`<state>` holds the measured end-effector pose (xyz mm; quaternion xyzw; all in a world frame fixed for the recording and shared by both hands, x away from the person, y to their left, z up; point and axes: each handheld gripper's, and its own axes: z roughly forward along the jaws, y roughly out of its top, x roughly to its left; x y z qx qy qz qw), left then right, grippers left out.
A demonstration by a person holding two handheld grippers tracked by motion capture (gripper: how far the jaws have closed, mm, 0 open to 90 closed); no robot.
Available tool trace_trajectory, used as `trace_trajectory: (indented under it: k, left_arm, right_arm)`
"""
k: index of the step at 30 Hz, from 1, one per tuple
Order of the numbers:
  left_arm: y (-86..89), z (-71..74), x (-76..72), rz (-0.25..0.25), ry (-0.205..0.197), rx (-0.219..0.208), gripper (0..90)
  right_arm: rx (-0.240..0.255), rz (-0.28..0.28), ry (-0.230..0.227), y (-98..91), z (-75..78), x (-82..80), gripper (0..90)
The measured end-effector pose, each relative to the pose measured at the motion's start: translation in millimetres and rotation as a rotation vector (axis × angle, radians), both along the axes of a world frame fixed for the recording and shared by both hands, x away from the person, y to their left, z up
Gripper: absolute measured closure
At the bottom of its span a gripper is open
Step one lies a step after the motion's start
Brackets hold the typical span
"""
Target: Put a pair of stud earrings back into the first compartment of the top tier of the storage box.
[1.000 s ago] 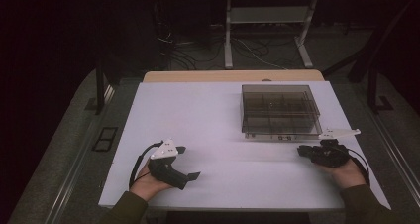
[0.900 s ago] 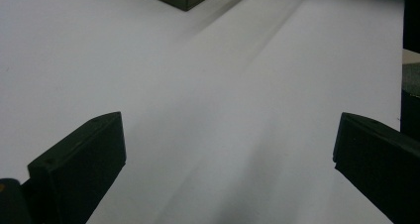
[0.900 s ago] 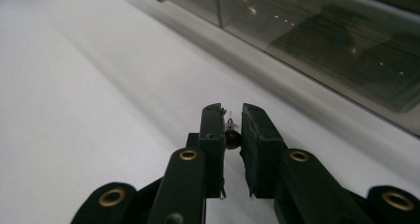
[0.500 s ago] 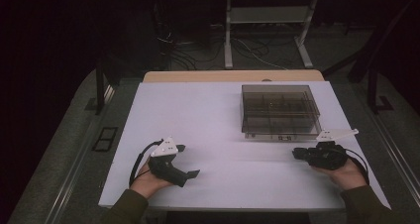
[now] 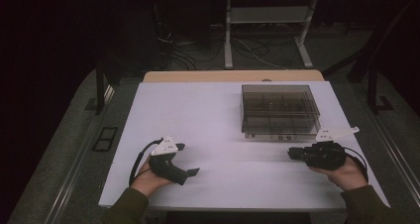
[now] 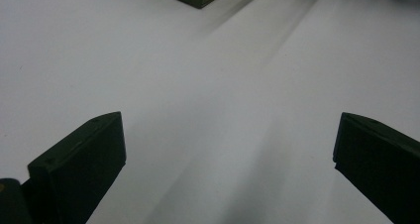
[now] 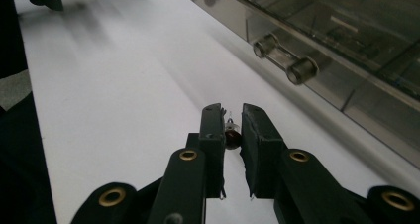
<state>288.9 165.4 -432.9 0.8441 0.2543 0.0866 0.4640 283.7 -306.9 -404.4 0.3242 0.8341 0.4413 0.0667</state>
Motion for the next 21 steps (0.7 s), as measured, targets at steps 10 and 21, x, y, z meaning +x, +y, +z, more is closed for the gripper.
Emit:
trace_trajectory:
  k: [10,21]
  left_arm:
    - [0.6,1.7,-2.4,-0.003,0.001,-0.017,0.0]
    - [-0.3,1.2,-2.9,0.000,0.008,-0.021,0.0]
  right_arm:
    - [0.009,0.017,-0.016,6.9,10.9,1.2,78.4]
    - [0.031,0.016,-0.039,7.3,22.8,6.7,78.4]
